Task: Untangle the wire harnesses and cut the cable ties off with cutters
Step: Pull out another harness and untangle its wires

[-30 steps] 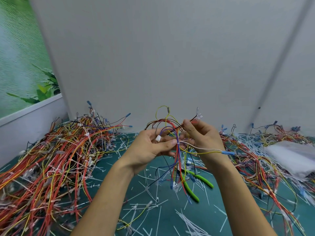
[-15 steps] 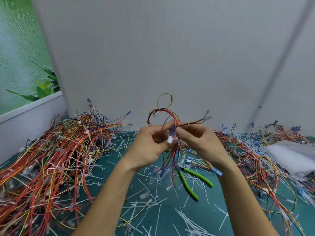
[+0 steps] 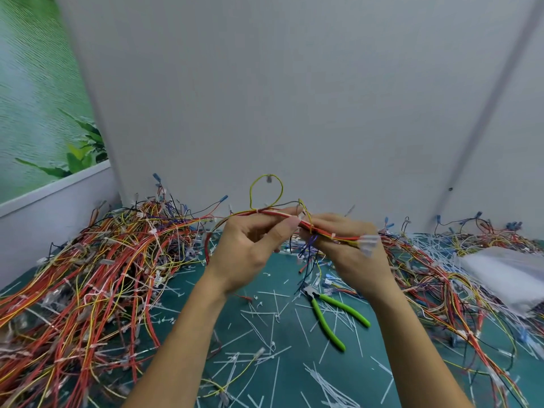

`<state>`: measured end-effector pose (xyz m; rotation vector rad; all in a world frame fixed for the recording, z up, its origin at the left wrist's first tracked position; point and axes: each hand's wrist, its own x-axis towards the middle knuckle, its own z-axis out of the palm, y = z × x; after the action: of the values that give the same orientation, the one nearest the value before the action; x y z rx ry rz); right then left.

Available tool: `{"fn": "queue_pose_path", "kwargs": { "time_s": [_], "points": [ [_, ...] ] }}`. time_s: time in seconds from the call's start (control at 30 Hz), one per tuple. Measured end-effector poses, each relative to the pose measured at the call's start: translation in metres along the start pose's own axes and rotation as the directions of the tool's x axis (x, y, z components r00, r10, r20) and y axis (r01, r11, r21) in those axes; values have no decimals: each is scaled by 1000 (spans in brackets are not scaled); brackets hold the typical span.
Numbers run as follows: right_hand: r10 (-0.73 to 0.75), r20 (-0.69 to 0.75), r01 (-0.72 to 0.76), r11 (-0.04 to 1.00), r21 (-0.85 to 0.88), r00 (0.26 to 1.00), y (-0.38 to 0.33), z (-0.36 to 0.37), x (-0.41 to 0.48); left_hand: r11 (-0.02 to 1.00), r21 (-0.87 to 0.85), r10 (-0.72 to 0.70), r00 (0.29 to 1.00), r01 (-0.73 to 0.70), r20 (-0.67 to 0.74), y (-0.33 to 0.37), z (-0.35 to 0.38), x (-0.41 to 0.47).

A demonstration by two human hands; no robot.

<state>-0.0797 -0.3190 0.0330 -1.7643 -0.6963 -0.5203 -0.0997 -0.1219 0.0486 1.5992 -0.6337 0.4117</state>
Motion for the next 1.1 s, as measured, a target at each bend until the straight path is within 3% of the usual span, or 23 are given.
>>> {"fn": "queue_pose_path", "kwargs": {
  "time_s": [0.1, 0.2, 0.3, 0.6, 0.7, 0.9, 1.1],
  "points": [
    [-79, 14, 79, 997, -8, 997, 3, 0, -3, 998, -45, 51, 997, -54, -52, -3, 7, 1],
    [-193, 31, 194, 981, -26, 981, 3, -1, -4, 989, -146, -6, 998, -3, -58, -6, 11, 1],
    [-219, 19, 220, 971, -90, 976, 1, -1, -3, 985, -170, -31, 997, 19, -64, -7, 15, -1],
    [-243, -18, 233, 946, -223, 970, -1, 4, -4, 997, -25, 69, 997, -68, 42, -10, 9, -2],
    [-216, -40, 194, 934, -299, 976, -1, 6, -3, 999, 0, 42, 998, -42, 56, -12, 6, 0],
    [-268, 15, 257, 901, -349, 963, 5, 13, -1, 988, 137, 62, 995, -72, 76, -14, 2, 2],
    [-367, -101, 323, 897, -303, 925, 16, 12, -2, 968, 234, 116, 990, -96, -74, -6, 1, 1]
  ]
}}
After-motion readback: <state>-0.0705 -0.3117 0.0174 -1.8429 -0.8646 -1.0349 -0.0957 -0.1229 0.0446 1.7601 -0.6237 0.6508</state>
